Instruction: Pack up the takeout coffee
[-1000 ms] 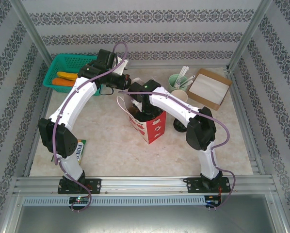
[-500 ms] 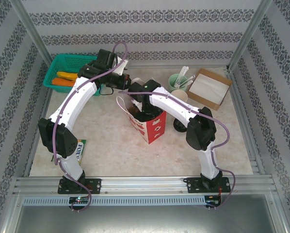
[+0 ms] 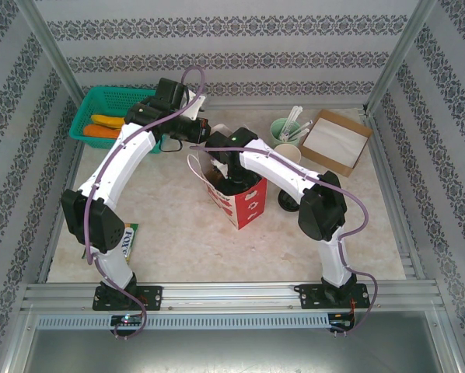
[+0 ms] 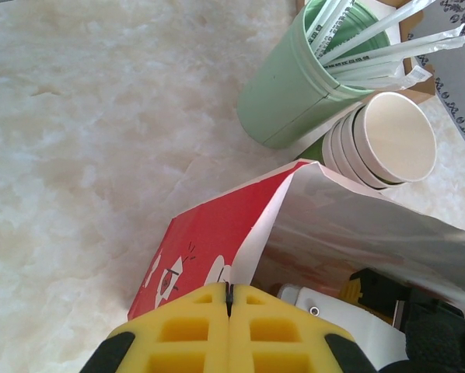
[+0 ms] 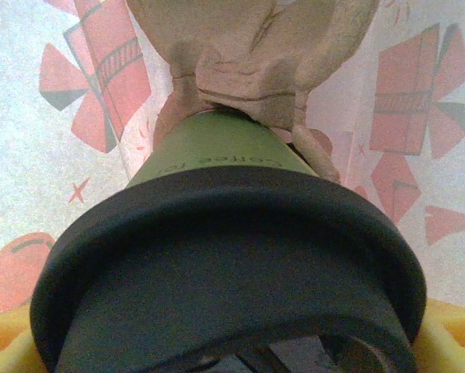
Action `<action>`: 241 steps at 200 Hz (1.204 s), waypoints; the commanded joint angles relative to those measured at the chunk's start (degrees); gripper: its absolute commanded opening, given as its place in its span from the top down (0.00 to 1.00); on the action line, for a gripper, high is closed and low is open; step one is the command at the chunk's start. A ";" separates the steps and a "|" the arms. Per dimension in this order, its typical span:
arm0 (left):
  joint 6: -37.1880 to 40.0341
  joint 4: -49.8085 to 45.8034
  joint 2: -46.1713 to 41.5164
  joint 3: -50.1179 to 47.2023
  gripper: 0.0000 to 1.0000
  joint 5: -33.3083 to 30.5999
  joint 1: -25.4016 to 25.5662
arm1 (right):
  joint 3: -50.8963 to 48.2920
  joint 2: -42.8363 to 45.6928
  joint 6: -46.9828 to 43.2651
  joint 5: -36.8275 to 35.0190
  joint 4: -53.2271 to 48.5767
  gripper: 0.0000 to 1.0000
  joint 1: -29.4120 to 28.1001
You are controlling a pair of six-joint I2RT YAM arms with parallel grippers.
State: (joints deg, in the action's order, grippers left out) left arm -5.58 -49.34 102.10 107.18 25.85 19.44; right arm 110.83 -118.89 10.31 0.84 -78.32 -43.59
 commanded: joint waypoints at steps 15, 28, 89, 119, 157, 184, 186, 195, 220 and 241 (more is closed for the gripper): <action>-0.04 -1.03 -0.86 1.98 1.00 -0.41 0.46 | 0.09 -0.37 0.90 -4.48 -0.94 0.43 0.83; -0.04 -1.10 -0.86 1.98 1.00 -0.48 0.42 | 0.55 -0.52 0.93 -4.79 -1.73 0.43 0.88; 0.05 -1.18 -0.94 2.15 1.00 -0.68 0.41 | 3.56 0.98 1.43 -1.37 -3.67 0.44 -0.19; 0.22 -1.19 -1.12 2.13 1.00 -0.30 0.38 | 7.34 1.04 1.08 0.20 -5.53 0.44 -1.03; 0.40 -1.18 -1.34 1.98 1.00 -0.28 0.45 | 9.63 1.03 0.81 -0.62 -8.04 0.44 -1.25; 0.49 -1.19 -1.38 1.87 1.00 -0.57 0.46 | 8.43 1.01 0.64 -0.83 -8.24 0.44 -0.90; 0.53 -1.13 -1.38 1.89 1.00 -0.56 0.43 | 8.44 0.96 0.56 -0.77 -8.25 0.44 -0.93; 0.55 -1.19 -1.38 1.84 1.00 -0.62 0.43 | 8.28 0.94 0.60 -0.71 -8.25 0.44 -0.88; 0.53 -1.24 -1.38 1.81 1.00 -0.83 0.42 | 8.09 0.86 0.51 -0.83 -8.32 0.44 -0.87; 0.57 -1.23 -1.38 1.75 1.00 -0.97 0.42 | 8.12 0.85 0.51 -0.94 -8.51 0.44 -0.83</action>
State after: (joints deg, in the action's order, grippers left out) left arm -5.56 -49.69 102.10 107.61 25.43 19.44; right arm 118.76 -118.89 10.52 0.03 -84.84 -44.47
